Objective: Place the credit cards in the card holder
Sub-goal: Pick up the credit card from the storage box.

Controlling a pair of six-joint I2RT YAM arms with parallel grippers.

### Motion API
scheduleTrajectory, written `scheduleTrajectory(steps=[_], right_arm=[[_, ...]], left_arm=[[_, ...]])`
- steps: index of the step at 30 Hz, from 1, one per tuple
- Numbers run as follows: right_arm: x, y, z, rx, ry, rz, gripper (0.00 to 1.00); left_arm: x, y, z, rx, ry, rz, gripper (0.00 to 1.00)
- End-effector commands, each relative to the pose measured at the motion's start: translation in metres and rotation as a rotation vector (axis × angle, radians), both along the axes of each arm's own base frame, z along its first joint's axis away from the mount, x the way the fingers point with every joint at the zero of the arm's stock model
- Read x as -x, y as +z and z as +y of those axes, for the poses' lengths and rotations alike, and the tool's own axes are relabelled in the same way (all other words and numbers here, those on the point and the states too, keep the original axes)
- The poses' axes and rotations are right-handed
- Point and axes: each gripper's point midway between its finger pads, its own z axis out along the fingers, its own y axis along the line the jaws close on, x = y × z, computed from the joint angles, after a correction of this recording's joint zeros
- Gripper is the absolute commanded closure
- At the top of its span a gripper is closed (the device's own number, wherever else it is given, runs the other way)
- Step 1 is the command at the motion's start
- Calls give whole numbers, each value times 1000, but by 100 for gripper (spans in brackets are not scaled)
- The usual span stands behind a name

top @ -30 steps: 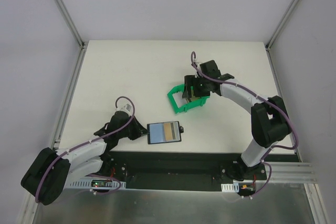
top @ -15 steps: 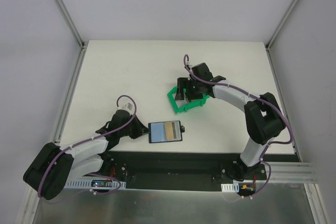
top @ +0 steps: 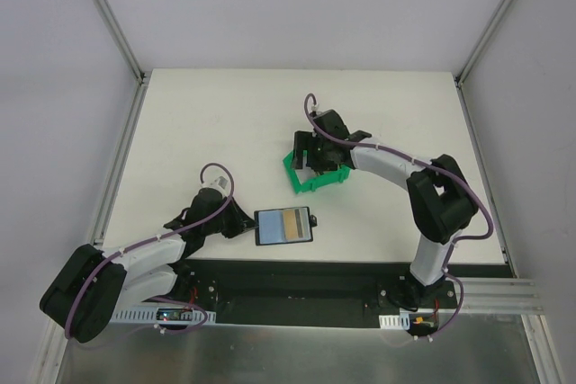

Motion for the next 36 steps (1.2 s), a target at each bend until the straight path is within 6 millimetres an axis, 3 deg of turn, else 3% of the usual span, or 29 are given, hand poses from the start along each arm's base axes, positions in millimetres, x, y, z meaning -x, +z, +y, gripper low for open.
scheduleTrajectory(steps=[1,18,27,36], right_arm=[[-12,14,13,0,-86,-27,18],[-5,15,21,-34,-179,20,19],[-11,35,18,13,-1,-95,15],[-25,62,12,1,60,-195,5]], left_arm=[[-8,12,-4,25,0,-33,100],[-9,13,-4,22,1,-38,100],[-8,20,-2,12,-20,-81,100],[-5,20,-1,12,-20,-77,100]])
